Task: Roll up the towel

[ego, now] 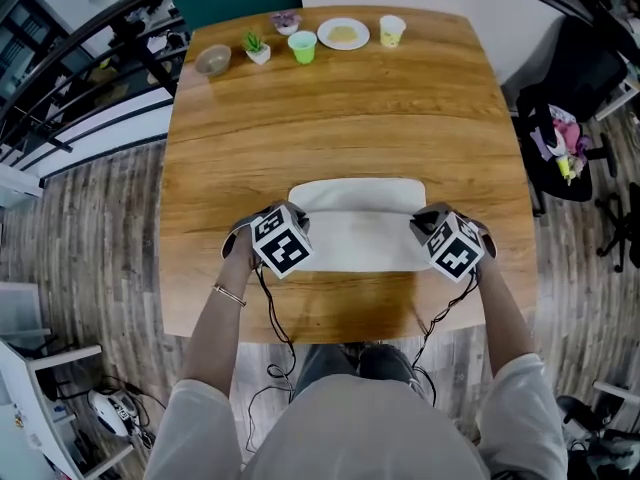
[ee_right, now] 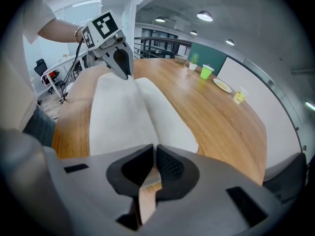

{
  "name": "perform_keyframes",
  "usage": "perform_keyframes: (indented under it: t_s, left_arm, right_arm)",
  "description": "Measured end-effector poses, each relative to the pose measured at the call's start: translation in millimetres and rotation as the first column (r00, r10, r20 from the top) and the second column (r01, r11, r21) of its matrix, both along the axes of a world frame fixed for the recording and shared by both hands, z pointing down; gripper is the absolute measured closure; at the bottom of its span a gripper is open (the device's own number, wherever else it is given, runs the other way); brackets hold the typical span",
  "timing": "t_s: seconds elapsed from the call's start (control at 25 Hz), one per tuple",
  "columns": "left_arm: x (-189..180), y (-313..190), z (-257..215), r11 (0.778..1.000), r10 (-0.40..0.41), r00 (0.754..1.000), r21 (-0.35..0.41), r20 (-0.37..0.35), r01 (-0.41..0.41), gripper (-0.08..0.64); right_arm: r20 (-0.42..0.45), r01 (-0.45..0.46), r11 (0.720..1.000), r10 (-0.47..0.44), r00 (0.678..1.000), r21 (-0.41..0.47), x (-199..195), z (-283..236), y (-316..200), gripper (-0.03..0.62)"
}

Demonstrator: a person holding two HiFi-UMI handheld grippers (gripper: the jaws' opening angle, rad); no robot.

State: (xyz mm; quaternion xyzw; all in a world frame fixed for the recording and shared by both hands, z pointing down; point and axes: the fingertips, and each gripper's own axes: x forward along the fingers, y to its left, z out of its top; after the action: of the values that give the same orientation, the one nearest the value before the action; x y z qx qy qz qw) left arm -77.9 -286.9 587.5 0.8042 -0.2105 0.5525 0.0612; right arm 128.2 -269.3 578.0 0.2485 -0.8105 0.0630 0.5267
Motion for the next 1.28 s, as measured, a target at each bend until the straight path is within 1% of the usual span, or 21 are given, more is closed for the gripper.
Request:
perform_keyframes:
  t_s: [0.08,0.16,0.32,0.44,0.52,0.6,0.64,0.68,0.72,0.8,0.88,0.92,0.96,1.04,1.16,1.28]
  left_arm:
    - [0,-4,0,1.0,-0.019,1.0,0.015,-0.013,0.019,0.529]
    - [1,-8,-5,0.999,-0.043,0.998,0.023,-0.046,0.044,0.522]
    - [-3,-9,-17,0.996,-0.086,0.99,0.0,-0.111,0.086,0.502]
    - [-13,-11,-25,0.993,-0.114,0.985,0.008,-0.132,0.116,0.472]
    - [-22,-12,-32,0.989,-0.139,0.98,0.026,-0.141,0.144,0.462]
    - [-28,-10,-45,0.985,-0.156,0.976,0.055,-0.155,0.166,0.459]
    - [-29,-5,-52,0.984,-0.152,0.975,0.067,-0.162,0.165,0.456]
    - [-26,3,-58,0.986,-0.134,0.977,0.077,-0.165,0.148,0.454]
    - [-21,16,-62,0.99,-0.099,0.982,0.086,-0.161,0.113,0.454]
    - [-6,48,-62,0.995,0.01,0.993,0.096,-0.121,0.002,0.454]
    - [9,82,-51,0.99,0.112,0.991,0.089,-0.073,-0.105,0.454]
    - [14,95,-43,0.988,0.141,0.988,0.073,-0.06,-0.137,0.454]
    - [17,106,-34,0.987,0.155,0.987,0.054,-0.051,-0.152,0.454]
    - [16,115,-16,0.987,0.158,0.987,0.035,-0.019,-0.157,0.448]
    - [12,111,3,0.986,0.157,0.987,0.05,0.039,-0.159,0.415]
    - [13,105,14,0.983,0.168,0.983,0.06,0.078,-0.173,0.392]
  right_arm:
    - [0.008,-0.013,1.0,0.013,1.0,0.023,1,1,-3,0.565]
    - [0.026,-0.027,0.999,0.026,0.999,0.046,4,-2,-6,0.549]
    - [0.051,-0.052,0.995,0.048,0.998,0.081,14,-14,-11,0.532]
    - [0.081,-0.077,0.993,0.07,0.994,0.088,22,-22,-10,0.523]
    - [0.103,-0.088,0.993,0.08,0.991,0.082,25,-26,-7,0.514]
    - [0.11,-0.077,0.995,0.069,0.992,0.07,27,-29,2,0.501]
    - [0.108,-0.06,0.996,0.053,0.993,0.065,27,-31,9,0.491]
    - [0.104,-0.038,0.998,0.032,0.994,0.06,26,-31,17,0.486]
    - [0.102,-0.012,0.999,0.006,0.995,0.053,23,-31,28,0.486]
    - [0.103,0.05,0.998,-0.053,0.993,0.035,14,-28,52,0.486]
    - [0.083,0.127,0.992,-0.129,0.988,0.018,4,-21,78,0.488]
    - [0.062,0.167,0.986,-0.168,0.984,0.01,-1,-15,89,0.488]
    - [0.038,0.202,0.979,-0.202,0.979,0.002,-4,-9,99,0.488]
    - [-0.006,0.245,0.969,-0.245,0.969,-0.004,-6,6,109,0.488]
    - [-0.043,0.256,0.967,-0.256,0.966,0.002,-4,21,107,0.487]
    - [-0.062,0.259,0.966,-0.258,0.964,0.005,-2,31,103,0.48]
